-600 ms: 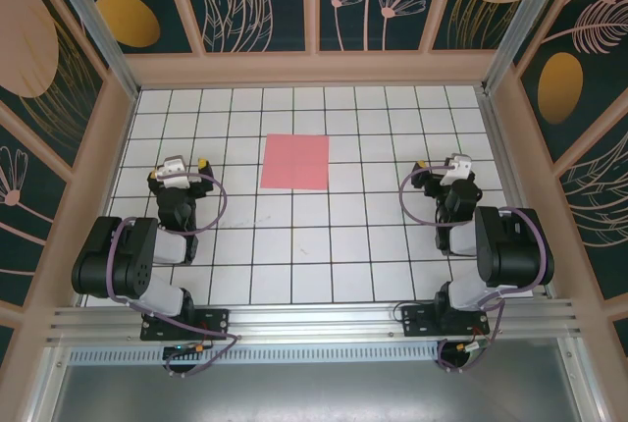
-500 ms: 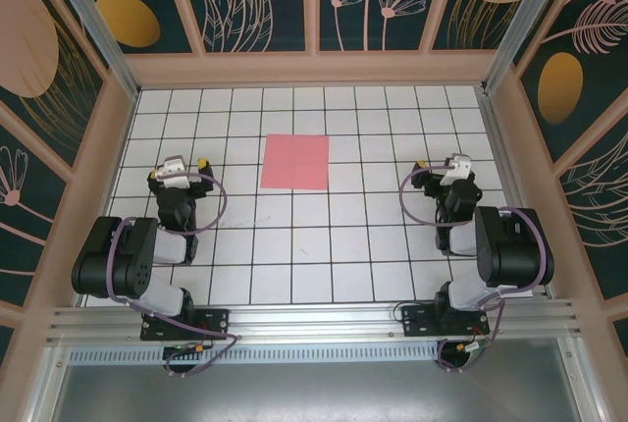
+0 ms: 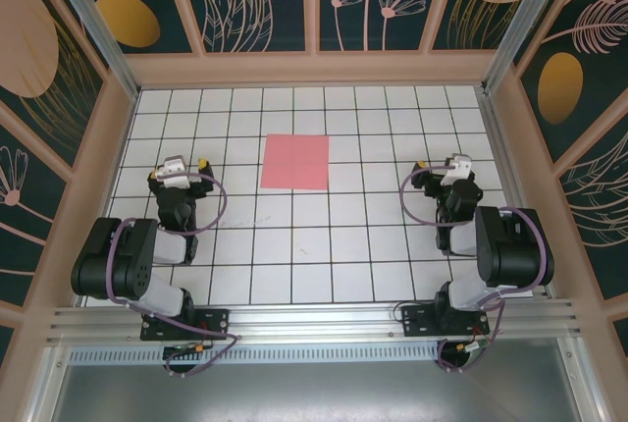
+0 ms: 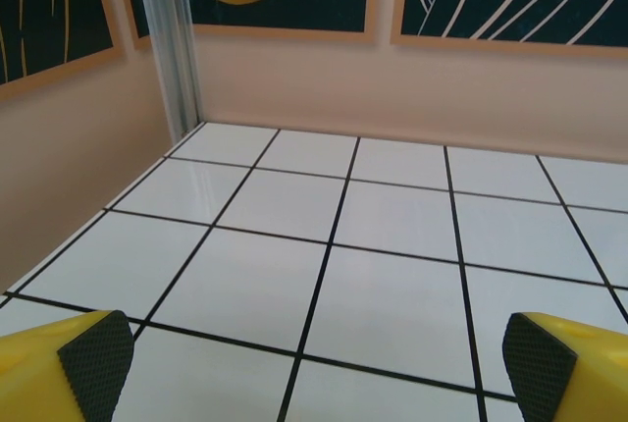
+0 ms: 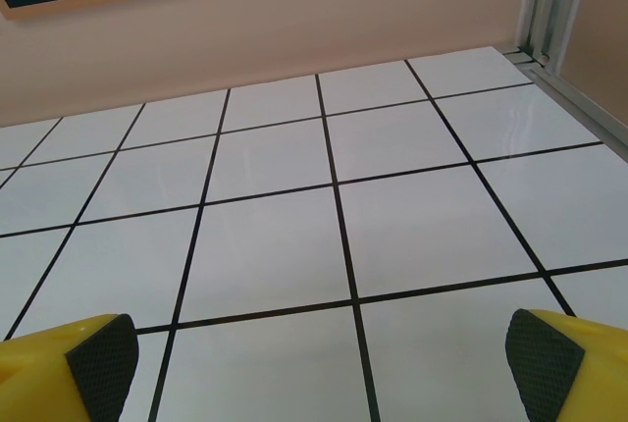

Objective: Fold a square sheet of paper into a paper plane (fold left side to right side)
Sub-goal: Move the square sheet of paper to the center of the table.

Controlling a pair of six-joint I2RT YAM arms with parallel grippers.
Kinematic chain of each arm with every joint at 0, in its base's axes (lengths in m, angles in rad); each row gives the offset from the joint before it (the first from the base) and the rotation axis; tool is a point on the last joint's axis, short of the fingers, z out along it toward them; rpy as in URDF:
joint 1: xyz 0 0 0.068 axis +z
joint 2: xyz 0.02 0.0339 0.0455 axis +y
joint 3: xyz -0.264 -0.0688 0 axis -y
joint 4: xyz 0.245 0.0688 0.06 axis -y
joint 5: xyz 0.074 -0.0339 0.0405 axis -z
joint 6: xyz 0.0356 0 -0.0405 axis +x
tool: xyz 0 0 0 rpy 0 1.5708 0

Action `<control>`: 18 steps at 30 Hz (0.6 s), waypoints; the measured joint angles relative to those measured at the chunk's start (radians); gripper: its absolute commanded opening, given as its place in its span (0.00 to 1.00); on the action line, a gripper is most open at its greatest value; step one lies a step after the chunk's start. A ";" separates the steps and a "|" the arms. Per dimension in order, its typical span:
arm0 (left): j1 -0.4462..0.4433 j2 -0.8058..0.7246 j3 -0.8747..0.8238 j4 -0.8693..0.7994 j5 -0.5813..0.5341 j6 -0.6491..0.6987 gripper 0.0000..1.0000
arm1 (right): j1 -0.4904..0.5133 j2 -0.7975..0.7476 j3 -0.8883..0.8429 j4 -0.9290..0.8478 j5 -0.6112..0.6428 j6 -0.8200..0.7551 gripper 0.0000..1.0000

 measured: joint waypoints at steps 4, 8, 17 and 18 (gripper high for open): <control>0.000 -0.151 0.074 -0.210 0.001 -0.011 0.98 | 0.002 -0.110 0.046 -0.153 0.002 0.000 0.99; 0.000 -0.235 0.290 -0.492 0.039 -0.100 0.99 | 0.023 -0.265 0.125 -0.307 0.020 0.026 0.99; -0.105 0.055 0.792 -1.020 0.262 -0.302 0.98 | 0.227 -0.333 0.357 -0.692 0.108 0.187 0.99; -0.139 0.108 0.843 -1.076 0.283 -0.311 0.99 | 0.247 -0.333 0.364 -0.728 0.115 0.207 0.99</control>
